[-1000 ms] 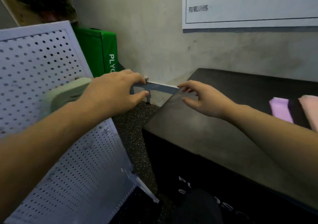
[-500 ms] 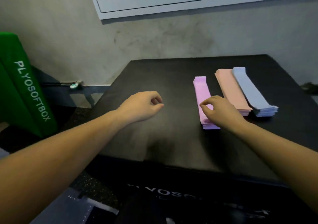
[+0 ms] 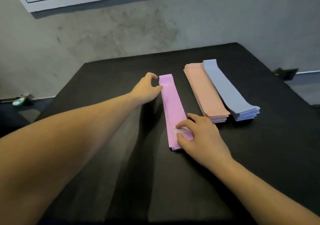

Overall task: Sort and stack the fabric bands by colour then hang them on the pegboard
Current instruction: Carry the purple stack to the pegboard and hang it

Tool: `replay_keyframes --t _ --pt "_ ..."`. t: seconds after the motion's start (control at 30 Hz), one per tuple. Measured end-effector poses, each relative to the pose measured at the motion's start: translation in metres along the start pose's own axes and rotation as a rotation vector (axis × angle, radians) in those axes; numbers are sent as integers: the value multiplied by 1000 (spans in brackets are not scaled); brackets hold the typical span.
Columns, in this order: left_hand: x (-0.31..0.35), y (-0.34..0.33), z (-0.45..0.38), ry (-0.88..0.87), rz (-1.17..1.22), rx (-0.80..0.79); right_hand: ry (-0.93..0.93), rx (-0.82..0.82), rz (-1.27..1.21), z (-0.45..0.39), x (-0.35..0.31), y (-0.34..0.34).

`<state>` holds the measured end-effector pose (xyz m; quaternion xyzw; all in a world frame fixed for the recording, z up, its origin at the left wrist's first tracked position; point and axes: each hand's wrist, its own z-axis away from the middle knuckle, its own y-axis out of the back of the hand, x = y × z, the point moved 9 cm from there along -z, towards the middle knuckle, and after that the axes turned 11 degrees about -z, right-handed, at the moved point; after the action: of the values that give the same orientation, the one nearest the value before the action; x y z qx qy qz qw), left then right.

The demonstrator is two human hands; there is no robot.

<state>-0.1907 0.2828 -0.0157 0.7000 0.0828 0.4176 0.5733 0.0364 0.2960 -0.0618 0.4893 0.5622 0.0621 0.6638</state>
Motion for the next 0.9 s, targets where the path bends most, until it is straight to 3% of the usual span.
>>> replay_keyframes --t 0.3,0.57,0.9 --pt "8 -27 -81 -25 -63 -111 23 7 -7 -1 1 1" --pt "8 -21 -95 -45 -220 -202 15 0 -24 -4 3 1" --pt "-17 57 -31 -99 141 -20 -46 83 -83 -7 5 4"
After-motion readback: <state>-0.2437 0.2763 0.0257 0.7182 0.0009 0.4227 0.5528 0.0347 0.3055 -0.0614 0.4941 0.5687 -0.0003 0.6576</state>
